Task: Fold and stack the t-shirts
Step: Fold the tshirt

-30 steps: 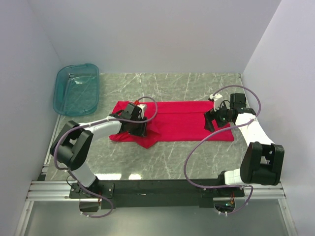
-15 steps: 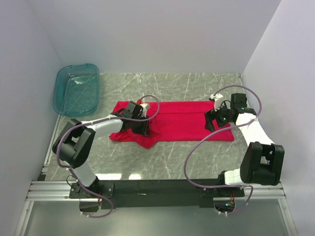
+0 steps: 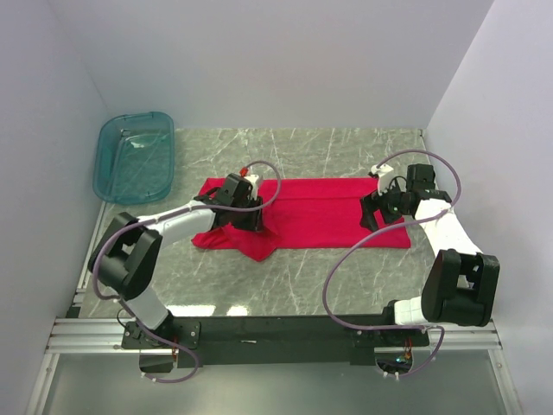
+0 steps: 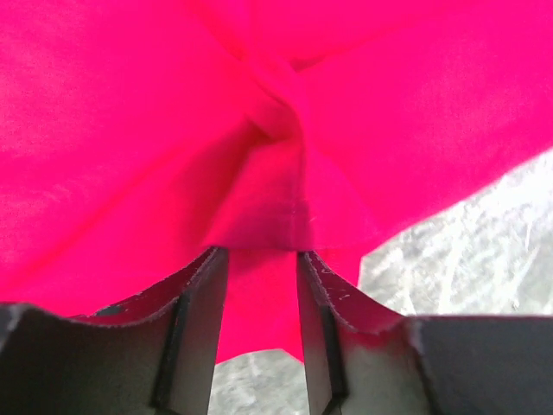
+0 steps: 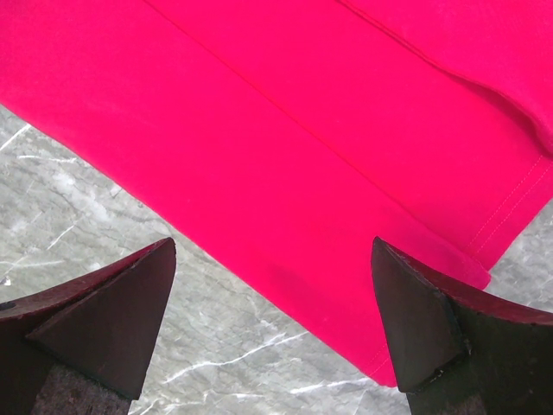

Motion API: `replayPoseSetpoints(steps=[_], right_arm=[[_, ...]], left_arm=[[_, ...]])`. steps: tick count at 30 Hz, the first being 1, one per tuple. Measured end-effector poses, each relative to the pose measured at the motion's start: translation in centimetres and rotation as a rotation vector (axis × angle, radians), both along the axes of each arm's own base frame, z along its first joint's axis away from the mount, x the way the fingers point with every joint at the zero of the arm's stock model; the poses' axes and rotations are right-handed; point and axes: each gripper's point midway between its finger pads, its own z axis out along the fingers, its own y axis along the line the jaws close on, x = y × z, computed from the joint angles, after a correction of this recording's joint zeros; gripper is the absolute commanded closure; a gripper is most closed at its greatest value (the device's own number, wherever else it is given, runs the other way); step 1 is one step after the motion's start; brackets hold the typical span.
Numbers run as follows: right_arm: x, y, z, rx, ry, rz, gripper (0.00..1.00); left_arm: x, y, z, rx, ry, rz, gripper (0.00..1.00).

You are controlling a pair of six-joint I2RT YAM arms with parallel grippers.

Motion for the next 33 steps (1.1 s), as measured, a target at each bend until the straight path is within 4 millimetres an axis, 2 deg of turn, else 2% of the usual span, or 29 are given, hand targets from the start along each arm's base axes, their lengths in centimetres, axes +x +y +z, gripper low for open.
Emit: replayPoseSetpoints(steps=[5, 9, 18, 22, 25, 27, 29, 33], right_arm=[[0.0, -0.1, 0.0, 0.003, 0.0, -0.004, 0.0], [0.0, -0.2, 0.0, 0.003, 0.0, -0.005, 0.0], [0.0, -0.5, 0.0, 0.007, -0.001, -0.015, 0.0], [0.0, -0.6, 0.1, 0.01, -0.002, -0.018, 0.0], [0.0, -0.6, 0.1, 0.015, -0.003, -0.021, 0.0], [0.0, -0.7, 0.1, 0.015, -0.003, -0.023, 0.0], [0.0, -0.7, 0.1, 0.018, -0.004, -0.022, 0.0], [0.0, -0.7, 0.1, 0.022, -0.005, -0.02, 0.0]], left_arm=[[0.9, 0.7, 1.7, 0.023, -0.072, 0.017, 0.56], [0.9, -0.5, 2.6, -0.019, -0.073, -0.039, 0.55], [1.4, -6.9, 5.0, -0.233, -0.025, -0.233, 0.55], [1.0, -9.9, 4.8, -0.279, 0.009, -0.319, 0.55], [0.0, -11.0, 4.4, -0.281, 0.029, -0.353, 0.54], [-0.2, -11.1, 4.4, -0.264, 0.011, -0.348, 0.53], [-0.2, -10.3, 4.6, -0.226, -0.026, -0.314, 0.52], [0.2, -7.0, 6.0, -0.121, -0.131, -0.2, 0.51]])
